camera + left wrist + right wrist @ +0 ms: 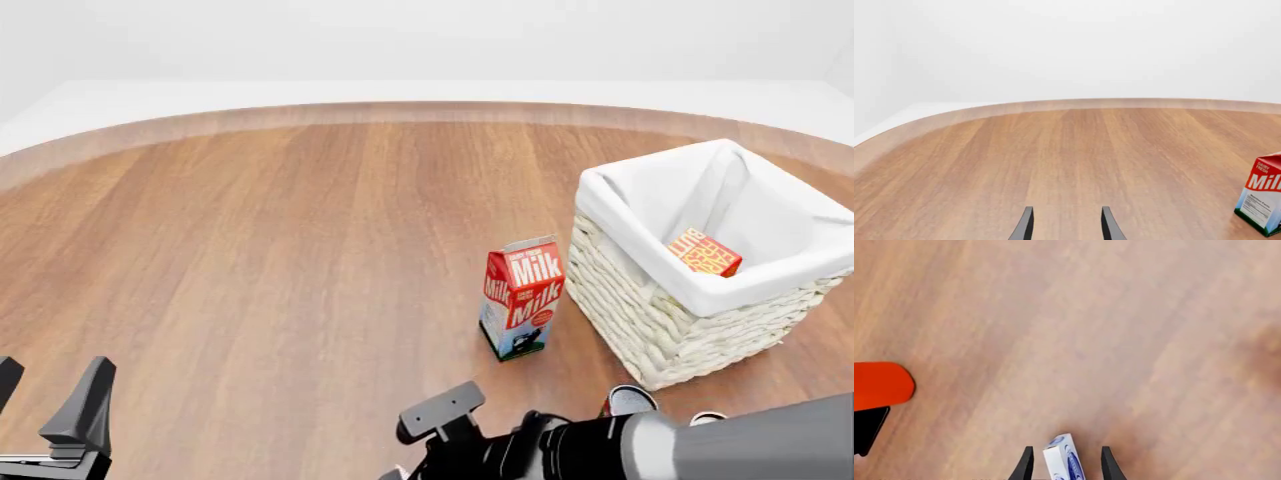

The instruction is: Pick up the cream cheese box and the butter, and put them in the basket.

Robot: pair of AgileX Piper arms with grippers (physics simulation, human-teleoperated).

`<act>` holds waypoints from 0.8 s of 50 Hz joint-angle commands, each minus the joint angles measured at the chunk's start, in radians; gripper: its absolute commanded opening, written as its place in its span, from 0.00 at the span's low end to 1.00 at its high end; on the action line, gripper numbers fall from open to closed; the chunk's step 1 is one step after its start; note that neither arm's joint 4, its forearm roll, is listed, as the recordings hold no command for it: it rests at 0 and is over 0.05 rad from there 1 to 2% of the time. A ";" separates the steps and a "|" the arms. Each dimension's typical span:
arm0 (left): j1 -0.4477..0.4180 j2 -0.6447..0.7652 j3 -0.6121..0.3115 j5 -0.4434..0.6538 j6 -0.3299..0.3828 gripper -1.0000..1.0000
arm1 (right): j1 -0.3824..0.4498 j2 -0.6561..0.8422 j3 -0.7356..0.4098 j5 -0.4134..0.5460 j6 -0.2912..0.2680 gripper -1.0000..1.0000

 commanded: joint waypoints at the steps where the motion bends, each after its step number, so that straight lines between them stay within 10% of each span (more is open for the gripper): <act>1: 0.000 0.000 0.000 0.000 0.000 1.00 | 0.012 0.027 0.003 -0.018 0.014 1.00; 26: 0.000 0.000 0.000 0.000 0.000 1.00 | 0.008 0.036 0.005 -0.029 0.012 1.00; 27: 0.000 0.000 0.000 0.000 0.000 1.00 | 0.004 0.036 0.004 -0.030 0.010 0.00; 40: 0.000 0.000 0.000 0.000 0.000 1.00 | -0.015 -0.001 -0.005 -0.006 -0.008 0.00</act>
